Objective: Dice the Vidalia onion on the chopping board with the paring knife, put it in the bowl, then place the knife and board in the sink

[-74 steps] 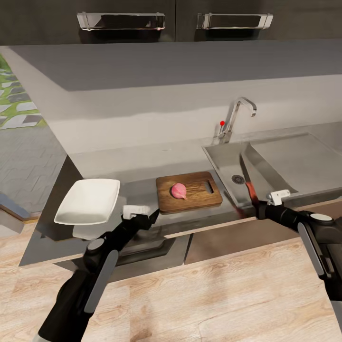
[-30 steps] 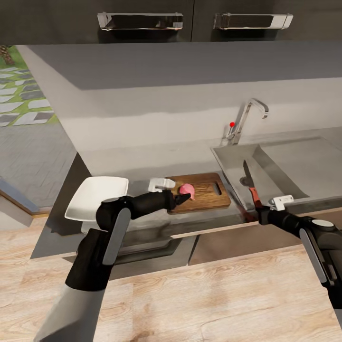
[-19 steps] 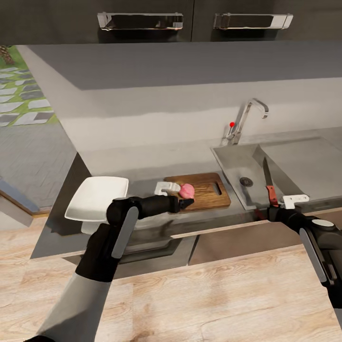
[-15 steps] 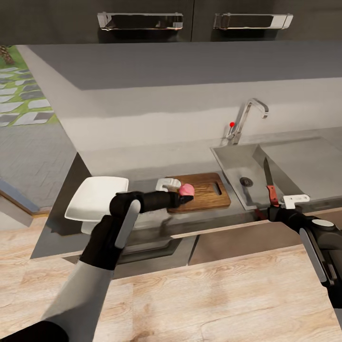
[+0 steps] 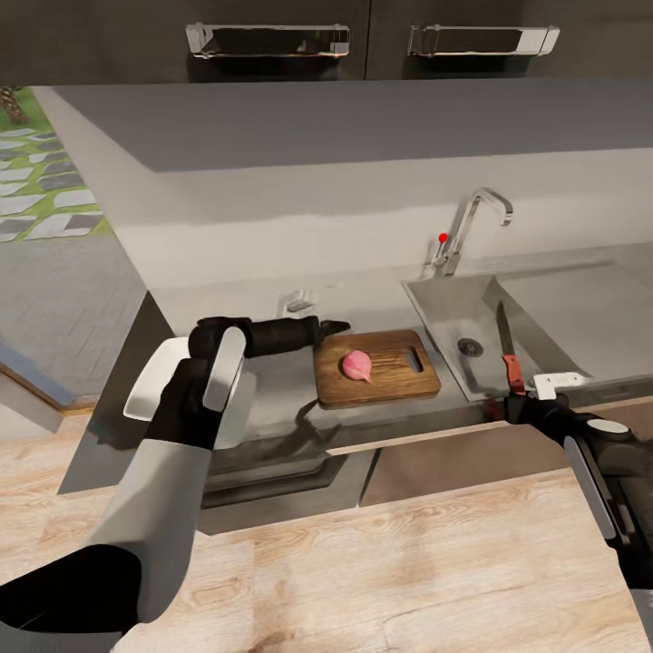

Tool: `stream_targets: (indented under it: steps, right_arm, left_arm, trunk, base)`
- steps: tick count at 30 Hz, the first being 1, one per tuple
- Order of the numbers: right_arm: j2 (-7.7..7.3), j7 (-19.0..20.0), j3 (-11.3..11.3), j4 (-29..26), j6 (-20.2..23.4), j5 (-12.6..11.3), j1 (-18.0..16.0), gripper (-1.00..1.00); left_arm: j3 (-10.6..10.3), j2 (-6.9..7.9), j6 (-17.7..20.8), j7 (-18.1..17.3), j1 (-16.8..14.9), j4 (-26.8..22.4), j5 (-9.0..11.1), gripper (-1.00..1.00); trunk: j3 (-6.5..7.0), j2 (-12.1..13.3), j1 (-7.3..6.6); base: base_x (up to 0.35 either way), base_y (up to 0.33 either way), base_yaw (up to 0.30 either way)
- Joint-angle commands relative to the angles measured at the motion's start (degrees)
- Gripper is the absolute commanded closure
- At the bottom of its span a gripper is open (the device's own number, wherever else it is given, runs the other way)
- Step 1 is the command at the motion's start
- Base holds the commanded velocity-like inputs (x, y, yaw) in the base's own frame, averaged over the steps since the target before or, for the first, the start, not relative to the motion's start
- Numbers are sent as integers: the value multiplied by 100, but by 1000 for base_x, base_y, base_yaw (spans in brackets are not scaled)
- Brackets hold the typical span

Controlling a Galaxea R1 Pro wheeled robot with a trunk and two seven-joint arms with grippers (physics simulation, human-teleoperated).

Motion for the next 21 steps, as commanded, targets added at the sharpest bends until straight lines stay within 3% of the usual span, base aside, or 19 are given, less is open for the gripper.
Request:
stream_targets:
  steps: [1, 4, 8, 21]
  right_arm:
    - [77, -9, 60, -5, 31, -49, -5, 100]
    - [256, -6, 207, -5, 29, -50, -5, 100]
    - [368, -6, 313, -5, 30, -51, -5, 100]
    - [425, -5, 373, -5, 30, -51, -5, 100]
  left_arm:
    - [82, -3, 35, -43, -32, 17, 98, -100]
    - [201, -3, 44, -38, -60, 43, 451, -100]
    - [259, -3, 48, -30, -73, 67, 708, -100]
    - [295, -3, 41, -26, -81, 214, 864, -100]
  trunk:
    - [-10, -10, 3]
    - [-10, -10, 3]
    - [-10, -10, 3]
    - [-10, -10, 3]
  base:
    - [0, 0, 0]
    - [0, 0, 0]
    - [0, 0, 0]
    - [0, 0, 0]
